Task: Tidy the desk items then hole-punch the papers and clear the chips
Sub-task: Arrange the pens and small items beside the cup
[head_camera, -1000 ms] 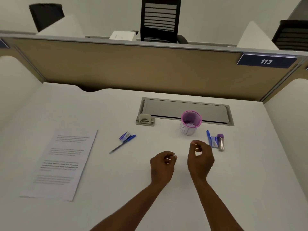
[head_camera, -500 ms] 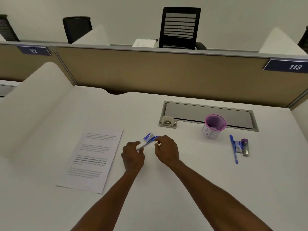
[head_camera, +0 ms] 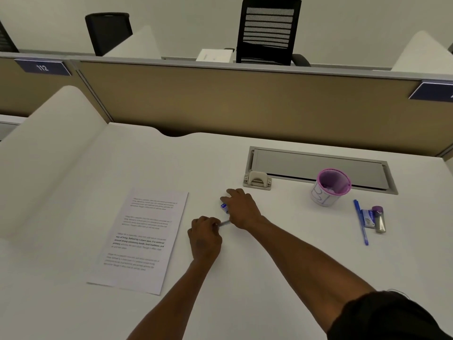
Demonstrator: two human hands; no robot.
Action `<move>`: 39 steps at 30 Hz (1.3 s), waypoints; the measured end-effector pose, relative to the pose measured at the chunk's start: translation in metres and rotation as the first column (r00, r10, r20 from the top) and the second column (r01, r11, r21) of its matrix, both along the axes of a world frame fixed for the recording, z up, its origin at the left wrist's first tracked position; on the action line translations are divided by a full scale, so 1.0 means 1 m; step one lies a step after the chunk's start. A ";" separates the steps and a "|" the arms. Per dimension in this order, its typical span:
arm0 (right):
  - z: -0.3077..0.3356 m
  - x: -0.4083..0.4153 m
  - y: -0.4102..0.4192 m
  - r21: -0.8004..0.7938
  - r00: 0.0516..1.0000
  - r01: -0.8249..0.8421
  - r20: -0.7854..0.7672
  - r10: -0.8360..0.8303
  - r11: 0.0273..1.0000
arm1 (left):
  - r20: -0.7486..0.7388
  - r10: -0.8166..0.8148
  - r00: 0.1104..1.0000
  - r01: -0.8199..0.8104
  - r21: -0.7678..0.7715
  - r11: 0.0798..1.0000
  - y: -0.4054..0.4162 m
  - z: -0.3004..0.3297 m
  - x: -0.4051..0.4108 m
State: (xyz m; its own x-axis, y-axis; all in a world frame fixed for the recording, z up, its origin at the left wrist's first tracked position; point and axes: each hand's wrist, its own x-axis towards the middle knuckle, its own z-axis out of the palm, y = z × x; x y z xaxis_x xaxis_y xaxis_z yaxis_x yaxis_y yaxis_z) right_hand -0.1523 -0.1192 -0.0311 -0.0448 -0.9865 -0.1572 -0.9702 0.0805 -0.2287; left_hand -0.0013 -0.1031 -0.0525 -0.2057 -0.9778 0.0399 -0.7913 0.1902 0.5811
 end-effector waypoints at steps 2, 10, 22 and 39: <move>-0.001 -0.001 -0.003 0.002 1.000 -0.011 -0.016 0.011 1.000 | -0.025 -0.012 1.000 0.012 0.017 1.000 -0.002 0.000 0.001; 0.008 -0.008 0.011 -0.067 0.763 0.490 0.515 -0.390 0.869 | -0.154 -0.078 0.985 0.096 0.111 0.989 -0.005 0.007 0.003; 0.043 -0.085 0.175 0.449 -0.377 0.844 0.886 -0.271 0.293 | -0.564 0.216 0.797 0.288 0.669 0.685 0.074 0.043 -0.047; 0.012 -0.284 0.263 0.158 -0.136 0.986 0.632 -0.763 -0.045 | -0.530 -0.069 0.845 0.473 0.680 0.561 0.151 0.035 -0.097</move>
